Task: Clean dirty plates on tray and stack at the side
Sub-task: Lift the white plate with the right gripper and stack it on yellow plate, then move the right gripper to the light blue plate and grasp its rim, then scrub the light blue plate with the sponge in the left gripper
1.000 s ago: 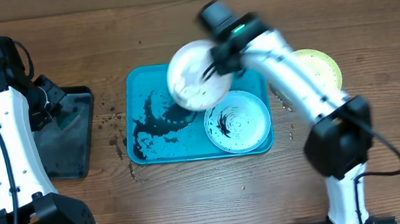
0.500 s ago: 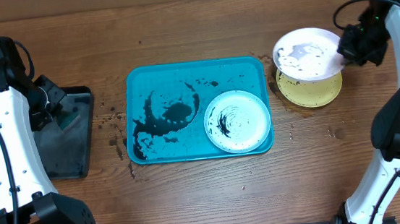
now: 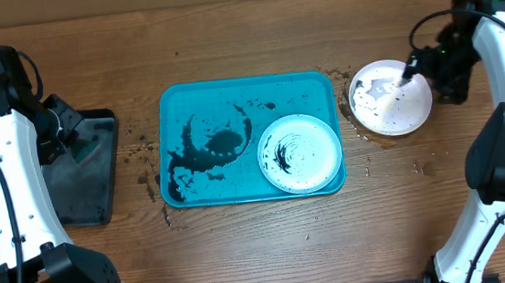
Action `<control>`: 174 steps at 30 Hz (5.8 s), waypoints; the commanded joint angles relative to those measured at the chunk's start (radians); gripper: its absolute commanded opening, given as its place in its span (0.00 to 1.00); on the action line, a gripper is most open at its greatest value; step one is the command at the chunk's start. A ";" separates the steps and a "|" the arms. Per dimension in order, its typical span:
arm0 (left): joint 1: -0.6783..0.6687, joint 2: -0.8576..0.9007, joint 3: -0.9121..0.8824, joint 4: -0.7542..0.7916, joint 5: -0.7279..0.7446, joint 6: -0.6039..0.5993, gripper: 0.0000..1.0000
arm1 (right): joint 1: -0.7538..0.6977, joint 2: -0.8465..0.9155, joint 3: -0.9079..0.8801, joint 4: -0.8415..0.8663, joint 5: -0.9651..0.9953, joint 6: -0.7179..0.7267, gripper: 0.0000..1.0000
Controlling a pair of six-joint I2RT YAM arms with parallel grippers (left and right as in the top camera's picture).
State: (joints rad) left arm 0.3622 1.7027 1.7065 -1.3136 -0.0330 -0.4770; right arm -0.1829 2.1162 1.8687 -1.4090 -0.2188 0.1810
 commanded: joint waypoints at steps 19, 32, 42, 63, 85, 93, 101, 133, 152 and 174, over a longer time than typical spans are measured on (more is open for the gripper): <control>0.003 -0.003 -0.051 0.044 0.026 -0.018 0.04 | 0.493 -0.032 -0.193 0.155 0.106 -0.196 0.62; 0.003 -0.003 -0.051 0.050 0.027 -0.018 0.04 | 0.528 -0.032 -0.281 0.201 0.034 -0.204 0.50; 0.003 -0.003 -0.051 0.049 0.034 -0.018 0.04 | 0.602 -0.030 -0.299 0.290 -0.121 -0.087 0.66; 0.003 -0.003 -0.051 0.055 0.080 -0.018 0.04 | 0.607 -0.029 -0.398 0.370 0.034 0.207 0.22; -0.560 0.273 -0.053 0.175 0.263 0.118 0.04 | 0.745 -0.029 -0.398 0.626 -0.022 0.283 0.04; -0.599 0.426 -0.053 0.166 0.282 0.168 0.04 | 0.745 -0.029 -0.398 0.653 -0.063 0.243 0.04; -0.599 0.444 -0.053 0.182 0.322 0.224 0.04 | 0.743 -0.029 -0.398 0.702 0.008 0.367 0.04; -0.626 0.618 0.018 0.127 -0.500 0.062 0.04 | 0.743 -0.029 -0.398 0.709 0.060 0.373 0.04; -0.634 0.618 0.061 0.111 0.350 0.501 0.04 | 0.743 -0.028 -0.398 0.742 0.069 0.503 0.04; -0.630 0.618 -0.097 0.186 -0.697 -0.312 0.04 | 0.743 -0.028 -0.404 0.733 0.129 0.504 0.04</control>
State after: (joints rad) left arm -0.3214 2.2349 1.6283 -1.0935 -0.5266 -0.7177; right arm 0.5884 2.1029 1.4731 -0.6468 -0.1852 0.6880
